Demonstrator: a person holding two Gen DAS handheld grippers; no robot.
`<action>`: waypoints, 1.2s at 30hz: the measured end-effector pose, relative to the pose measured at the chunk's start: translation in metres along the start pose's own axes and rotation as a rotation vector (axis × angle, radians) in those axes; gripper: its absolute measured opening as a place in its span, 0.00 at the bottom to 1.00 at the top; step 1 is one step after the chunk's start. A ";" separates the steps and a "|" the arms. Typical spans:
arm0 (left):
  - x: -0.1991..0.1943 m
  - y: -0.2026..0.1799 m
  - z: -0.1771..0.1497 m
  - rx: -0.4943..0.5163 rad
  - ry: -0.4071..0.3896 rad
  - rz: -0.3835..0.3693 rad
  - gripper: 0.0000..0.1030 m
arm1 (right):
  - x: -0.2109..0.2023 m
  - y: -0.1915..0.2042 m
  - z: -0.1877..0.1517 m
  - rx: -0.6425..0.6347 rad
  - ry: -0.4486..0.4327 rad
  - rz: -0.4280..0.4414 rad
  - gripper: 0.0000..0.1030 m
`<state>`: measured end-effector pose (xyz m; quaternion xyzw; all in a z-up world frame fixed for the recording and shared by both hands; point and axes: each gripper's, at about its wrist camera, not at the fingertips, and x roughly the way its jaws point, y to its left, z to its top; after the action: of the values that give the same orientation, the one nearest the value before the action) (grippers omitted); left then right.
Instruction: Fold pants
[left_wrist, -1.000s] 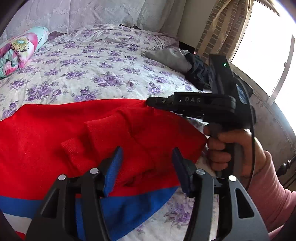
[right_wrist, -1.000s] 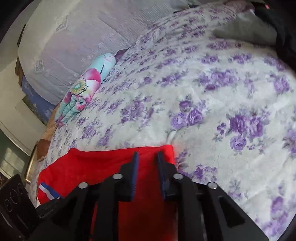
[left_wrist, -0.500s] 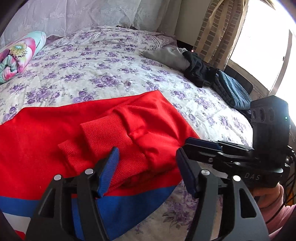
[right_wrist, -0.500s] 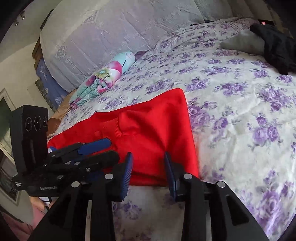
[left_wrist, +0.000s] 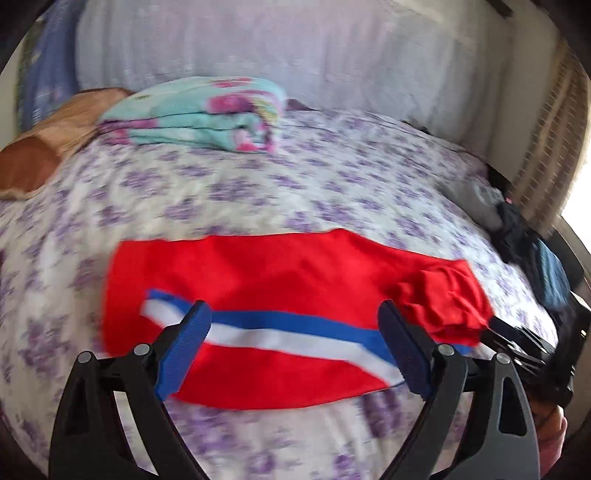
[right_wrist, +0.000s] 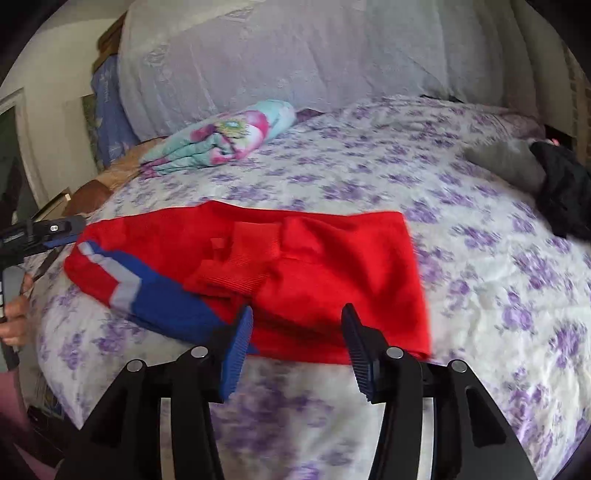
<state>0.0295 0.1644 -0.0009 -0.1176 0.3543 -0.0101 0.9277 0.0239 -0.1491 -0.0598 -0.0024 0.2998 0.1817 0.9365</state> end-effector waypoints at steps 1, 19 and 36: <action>-0.007 0.026 -0.002 -0.060 -0.006 0.061 0.87 | -0.002 0.015 0.004 -0.034 -0.012 0.045 0.54; -0.013 0.141 -0.019 -0.253 0.060 0.199 0.91 | 0.060 0.287 0.012 -0.809 -0.053 0.167 0.68; -0.013 0.168 0.008 -0.324 0.075 -0.094 0.91 | 0.122 0.283 0.042 -0.607 -0.013 0.176 0.14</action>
<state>0.0148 0.3304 -0.0244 -0.2814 0.3797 -0.0005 0.8813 0.0431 0.1613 -0.0642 -0.2549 0.2249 0.3435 0.8755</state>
